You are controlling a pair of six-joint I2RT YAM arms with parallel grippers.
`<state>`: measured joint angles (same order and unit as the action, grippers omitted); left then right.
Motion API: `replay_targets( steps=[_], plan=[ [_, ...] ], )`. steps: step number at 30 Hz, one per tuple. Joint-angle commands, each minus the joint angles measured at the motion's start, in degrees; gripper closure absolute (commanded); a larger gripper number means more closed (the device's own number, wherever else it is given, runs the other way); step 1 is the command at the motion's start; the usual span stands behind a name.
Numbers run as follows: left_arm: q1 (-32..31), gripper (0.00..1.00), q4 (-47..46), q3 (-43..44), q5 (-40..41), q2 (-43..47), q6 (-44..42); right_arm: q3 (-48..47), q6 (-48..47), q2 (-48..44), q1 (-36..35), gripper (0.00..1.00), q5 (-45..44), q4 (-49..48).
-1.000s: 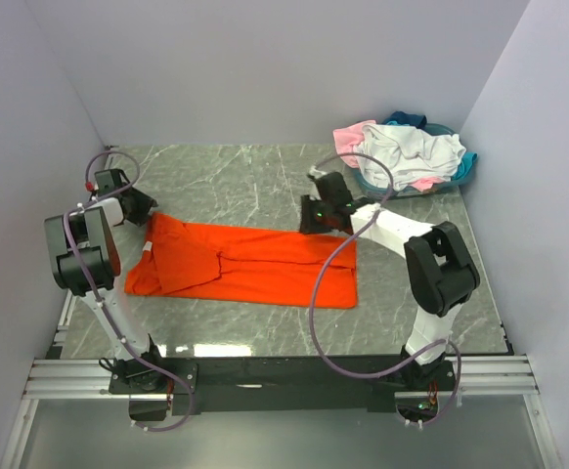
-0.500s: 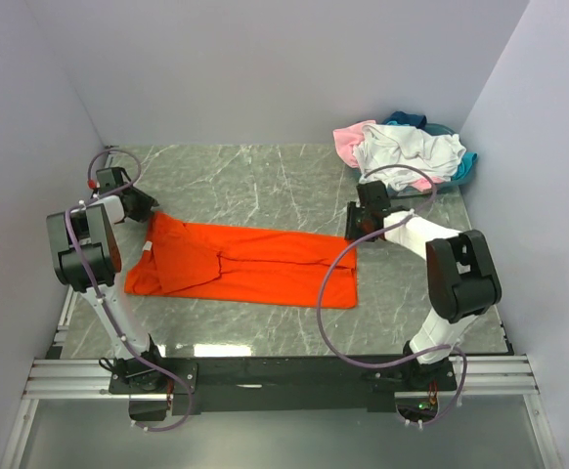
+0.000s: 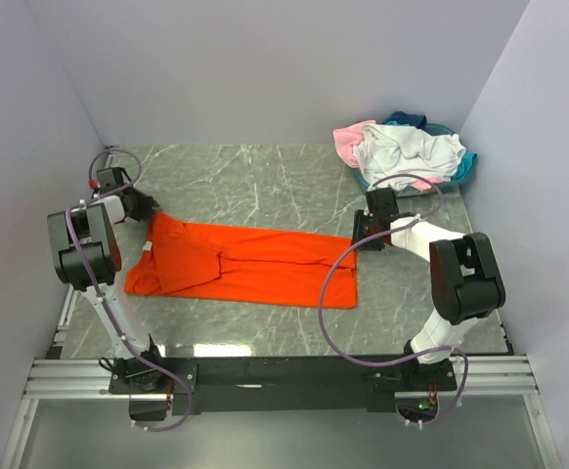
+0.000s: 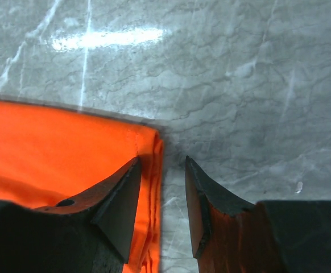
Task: Fold and stack the t-shirts
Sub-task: Fold the tshirt
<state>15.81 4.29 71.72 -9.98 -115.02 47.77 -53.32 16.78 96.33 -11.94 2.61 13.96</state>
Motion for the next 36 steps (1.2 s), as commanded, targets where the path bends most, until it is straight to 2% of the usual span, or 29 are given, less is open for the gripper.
replay_targets(
  steps=[1,6,9,14,15,17,25,36],
  plan=[
    [-0.1,0.71,-0.6,0.1,-1.6,-0.6,0.5,-0.3,0.4,-2.0,0.5,0.56,2.0,-1.6],
    [-0.1,0.76,-0.5,0.1,-2.3,-0.9,0.6,-3.1,-0.3,0.0,0.6,0.58,2.1,0.6],
    [0.0,0.82,-0.3,0.1,-2.2,-0.7,0.4,-4.9,-0.9,2.3,0.6,0.65,3.7,2.1],
    [0.4,0.99,0.1,-0.1,-2.2,-0.6,-0.1,-6.3,-0.7,4.9,0.7,0.84,5.0,4.2],
    [0.5,1.0,-0.1,-0.2,-2.4,-0.6,-0.1,-6.2,-0.6,4.9,0.6,0.92,4.9,4.4],
    [0.9,1.0,-0.3,-0.4,-2.6,-0.6,-0.2,-6.2,-0.5,4.7,0.6,1.0,3.8,5.2],
    [3.1,1.0,-0.7,-0.7,-2.1,0.5,-0.1,-6.5,0.4,3.6,0.7,1.0,-1.1,9.4],
    [3.4,1.0,-1.6,-0.4,-4.7,0.4,-0.1,-7.5,0.9,3.2,0.7,1.0,-2.5,11.9]
  ],
)
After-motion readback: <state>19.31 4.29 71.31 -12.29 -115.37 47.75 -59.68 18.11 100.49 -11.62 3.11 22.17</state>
